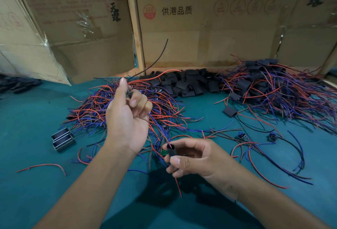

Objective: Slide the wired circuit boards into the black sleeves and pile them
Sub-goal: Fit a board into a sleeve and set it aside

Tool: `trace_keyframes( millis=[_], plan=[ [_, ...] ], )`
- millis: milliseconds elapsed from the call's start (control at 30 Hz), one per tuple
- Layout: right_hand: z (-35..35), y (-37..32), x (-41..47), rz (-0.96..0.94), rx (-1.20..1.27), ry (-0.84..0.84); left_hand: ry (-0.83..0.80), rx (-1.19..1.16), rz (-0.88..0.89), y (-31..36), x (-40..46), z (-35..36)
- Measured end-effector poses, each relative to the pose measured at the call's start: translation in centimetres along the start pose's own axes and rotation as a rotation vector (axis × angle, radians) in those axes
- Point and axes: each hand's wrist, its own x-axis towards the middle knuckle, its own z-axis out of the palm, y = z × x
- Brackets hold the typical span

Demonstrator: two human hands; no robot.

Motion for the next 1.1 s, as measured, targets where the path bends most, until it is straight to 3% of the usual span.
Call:
trace_keyframes(
  millis=[200,433,700,867,1100],
  plan=[
    [-0.1,0.1,0.3,-0.009,-0.010,0.054,-0.073,0.074,-0.008,-0.6,-1.1,0.9],
    [-0.8,-0.3,0.4,-0.076,-0.026,0.131,-0.142,-0.031,-0.231,-3.4,-2.9,1.1],
    [-1.4,-1.3,0.3,-0.122,0.125,0.179,-0.135,0.295,-0.250,-4.2,-3.6,1.1],
    [-3.5,-2.0,0.4,-0.248,-0.170,0.303,-0.165,0.472,-0.274,-4.0,-2.8,0.4],
    [-6.4,-2.2,0.3,-0.420,-0.996,0.417,-0.257,0.795,-0.435,-3.2,-2.3,-0.5]
  ],
)
